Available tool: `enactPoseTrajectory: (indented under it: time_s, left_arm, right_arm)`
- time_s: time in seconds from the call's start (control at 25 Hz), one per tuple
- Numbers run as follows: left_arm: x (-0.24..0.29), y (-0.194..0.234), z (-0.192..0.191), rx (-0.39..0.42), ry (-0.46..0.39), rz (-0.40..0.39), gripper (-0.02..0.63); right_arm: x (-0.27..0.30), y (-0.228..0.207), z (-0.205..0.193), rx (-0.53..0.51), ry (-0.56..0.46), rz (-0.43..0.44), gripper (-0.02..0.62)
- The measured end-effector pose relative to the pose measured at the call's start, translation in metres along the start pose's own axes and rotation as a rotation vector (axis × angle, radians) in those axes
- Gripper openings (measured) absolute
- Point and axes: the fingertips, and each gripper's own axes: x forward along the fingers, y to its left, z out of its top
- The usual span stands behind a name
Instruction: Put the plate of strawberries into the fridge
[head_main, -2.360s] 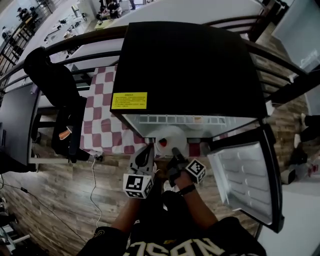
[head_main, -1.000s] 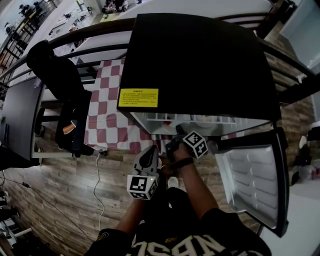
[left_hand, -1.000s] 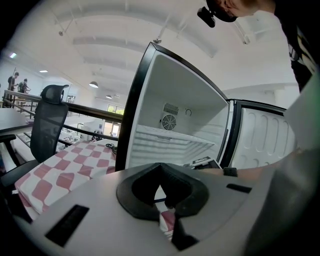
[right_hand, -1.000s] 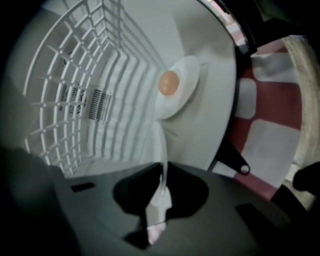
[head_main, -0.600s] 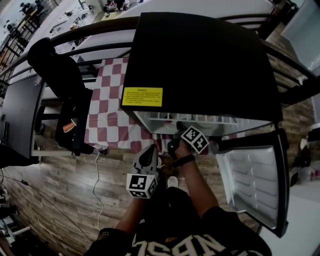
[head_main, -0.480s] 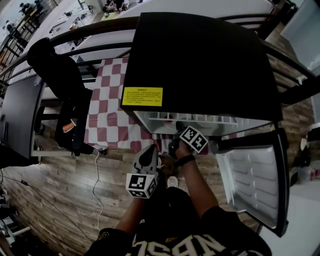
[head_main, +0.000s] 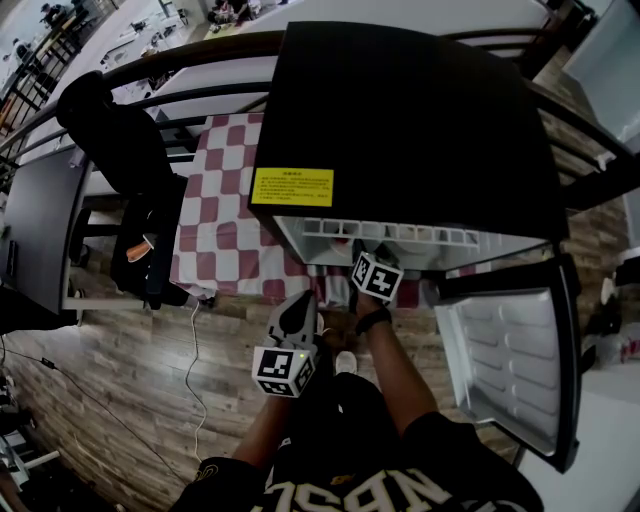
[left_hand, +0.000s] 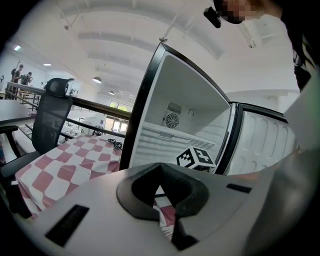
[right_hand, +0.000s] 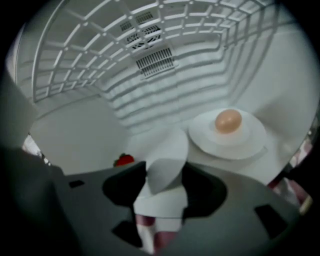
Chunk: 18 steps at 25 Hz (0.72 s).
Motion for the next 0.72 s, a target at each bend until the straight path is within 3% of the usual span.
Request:
enactPoseTrajectory:
  time_s: [0.24, 0.72]
  left_arm:
    - [-0.002, -0.001, -0.002, -0.005, 0.004, -0.003, 0.017]
    - [-0.004, -0.012, 0.023, 0.06, -0.045, 0.001, 0.017]
  right_arm:
    - [-0.003, -0.001, -0.003, -0.154, 0.065, -0.049, 0.328]
    - [-0.093, 0.007, 0.006, -0.281, -0.11, 0.078, 0.324]
